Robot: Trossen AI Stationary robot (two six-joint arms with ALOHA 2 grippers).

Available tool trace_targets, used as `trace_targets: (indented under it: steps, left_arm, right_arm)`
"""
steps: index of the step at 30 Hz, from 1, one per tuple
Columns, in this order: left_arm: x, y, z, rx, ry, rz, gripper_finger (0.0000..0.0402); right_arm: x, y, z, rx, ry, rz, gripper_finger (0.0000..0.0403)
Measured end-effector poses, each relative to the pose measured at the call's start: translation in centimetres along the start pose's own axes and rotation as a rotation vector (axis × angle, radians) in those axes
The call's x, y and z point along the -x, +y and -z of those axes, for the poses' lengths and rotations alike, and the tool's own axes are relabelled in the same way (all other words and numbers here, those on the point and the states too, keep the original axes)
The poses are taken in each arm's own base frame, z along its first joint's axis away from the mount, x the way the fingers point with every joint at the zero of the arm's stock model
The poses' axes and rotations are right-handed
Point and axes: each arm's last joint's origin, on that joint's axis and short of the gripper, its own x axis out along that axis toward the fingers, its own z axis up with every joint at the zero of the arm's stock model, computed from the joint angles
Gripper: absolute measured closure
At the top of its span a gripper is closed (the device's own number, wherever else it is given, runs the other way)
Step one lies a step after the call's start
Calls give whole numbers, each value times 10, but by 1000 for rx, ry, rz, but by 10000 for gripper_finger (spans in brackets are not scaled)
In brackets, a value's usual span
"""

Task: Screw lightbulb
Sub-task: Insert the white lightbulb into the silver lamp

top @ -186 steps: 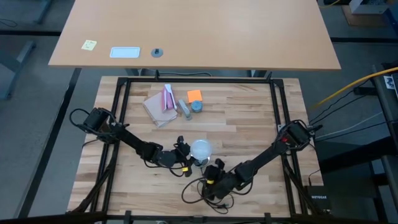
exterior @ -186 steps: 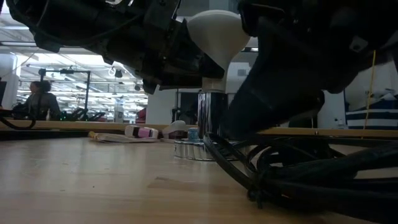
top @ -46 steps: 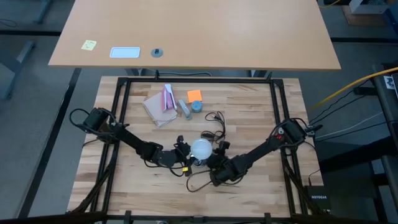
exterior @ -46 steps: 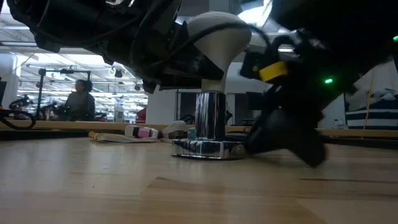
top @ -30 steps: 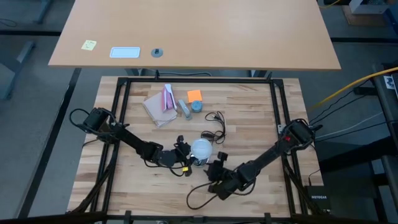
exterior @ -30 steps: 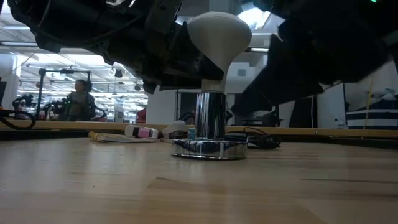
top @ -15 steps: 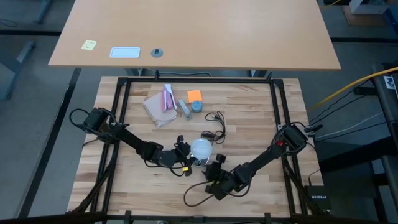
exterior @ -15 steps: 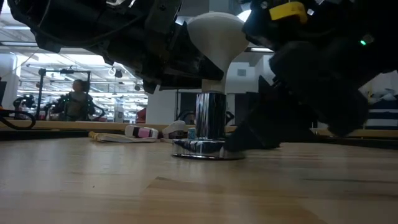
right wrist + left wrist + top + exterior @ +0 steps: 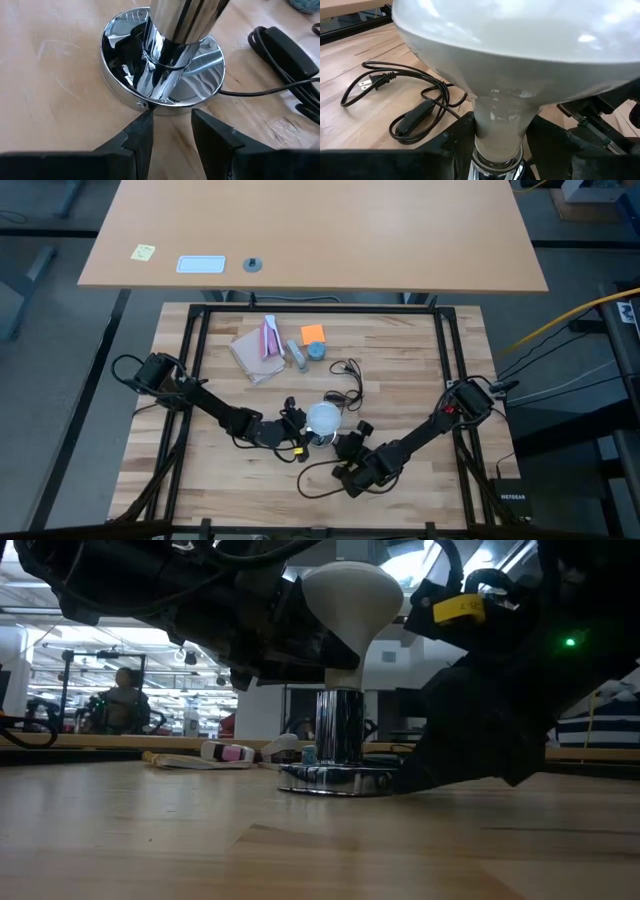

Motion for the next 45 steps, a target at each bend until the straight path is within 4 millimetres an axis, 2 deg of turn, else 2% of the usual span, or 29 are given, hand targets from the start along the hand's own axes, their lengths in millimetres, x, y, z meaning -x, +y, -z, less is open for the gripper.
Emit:
trace_targets:
  steps: [5, 15, 27, 45]
  left_arm:
    - [0, 0, 0, -1, 2, 1, 243]
    - [0, 0, 0, -3, 4, 1, 243]
    - [0, 0, 0, 3, 3, 1, 243]
    - [0, 0, 0, 11, 4, -1, 243]
  right_arm:
    - [1, 2, 1, 0, 6, -15, 265]
    - [23, 16, 11, 10, -30, -86, 265]
    - [11, 15, -3, -76, -63, -102, 265]
    - [-1, 4, -2, -134, 9, -44, 265]
